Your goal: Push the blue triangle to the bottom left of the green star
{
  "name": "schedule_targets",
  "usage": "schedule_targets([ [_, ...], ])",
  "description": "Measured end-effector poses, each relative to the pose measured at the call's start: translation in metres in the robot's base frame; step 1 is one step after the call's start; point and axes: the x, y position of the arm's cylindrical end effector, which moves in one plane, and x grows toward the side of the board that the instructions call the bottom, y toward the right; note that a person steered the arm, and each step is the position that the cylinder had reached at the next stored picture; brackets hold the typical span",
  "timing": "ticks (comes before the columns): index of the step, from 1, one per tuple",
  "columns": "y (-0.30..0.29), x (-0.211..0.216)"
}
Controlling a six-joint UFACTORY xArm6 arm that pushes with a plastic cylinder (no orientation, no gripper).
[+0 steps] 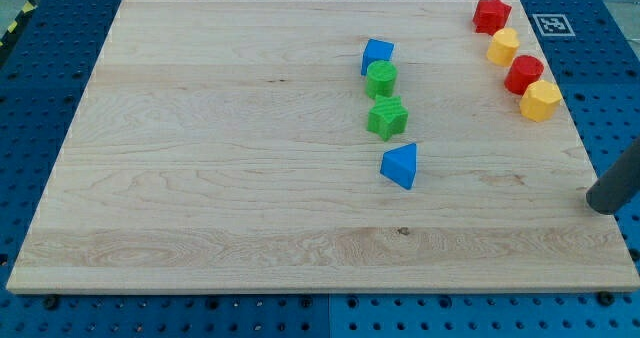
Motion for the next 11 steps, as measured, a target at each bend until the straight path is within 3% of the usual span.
schedule_targets([
  [2, -0.006, -0.002],
  [4, -0.114, -0.028],
  [5, -0.118, -0.038],
  [7, -0.187, -0.032],
  [11, -0.207, -0.081],
])
